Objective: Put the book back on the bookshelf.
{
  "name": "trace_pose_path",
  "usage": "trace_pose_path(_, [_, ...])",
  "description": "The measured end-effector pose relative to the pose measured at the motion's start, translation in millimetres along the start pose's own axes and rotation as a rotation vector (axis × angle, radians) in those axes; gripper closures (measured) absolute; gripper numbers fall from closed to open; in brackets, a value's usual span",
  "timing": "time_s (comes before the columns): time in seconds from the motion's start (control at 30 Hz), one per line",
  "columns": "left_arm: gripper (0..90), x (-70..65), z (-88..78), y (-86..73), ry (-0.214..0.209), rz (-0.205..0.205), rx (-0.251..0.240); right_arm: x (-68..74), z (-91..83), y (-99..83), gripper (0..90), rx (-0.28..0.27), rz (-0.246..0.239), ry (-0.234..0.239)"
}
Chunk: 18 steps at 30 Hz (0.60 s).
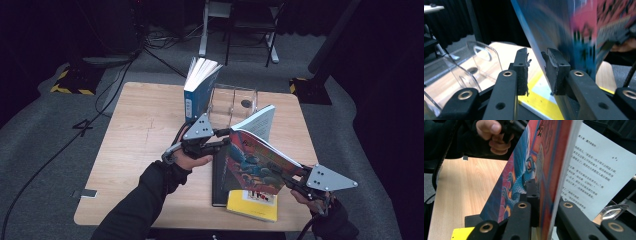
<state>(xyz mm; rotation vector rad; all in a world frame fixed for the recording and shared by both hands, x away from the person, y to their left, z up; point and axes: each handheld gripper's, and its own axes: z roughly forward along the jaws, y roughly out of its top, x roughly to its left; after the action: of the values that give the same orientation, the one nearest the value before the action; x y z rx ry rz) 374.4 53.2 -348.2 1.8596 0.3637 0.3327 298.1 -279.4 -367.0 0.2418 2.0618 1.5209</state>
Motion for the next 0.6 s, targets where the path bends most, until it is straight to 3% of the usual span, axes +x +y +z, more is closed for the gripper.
trace_pose_path(0.17, [66.8,-4.7,0.0,-14.2,-0.007,-0.022,0.028,0.2,-1.0,-0.9,85.2,-0.003,0.005,-0.001])
trace_pose_path(0.2, [65.5,-7.4,0.0,-22.4,-0.003,-0.028,0.059,1.1,-1.2,-0.3,85.2,0.000,0.001,-0.001])
trace_pose_path(0.33, [60.4,-11.5,-1.7,-36.3,-0.006,-0.026,0.106,0.6,-1.6,-0.5,85.1,-0.002,0.001,0.003])
trace_pose_path(0.6, [49.7,-16.1,-6.0,-59.9,-0.040,-0.045,0.165,1.1,-2.3,-0.9,85.0,-0.001,0.001,0.004])
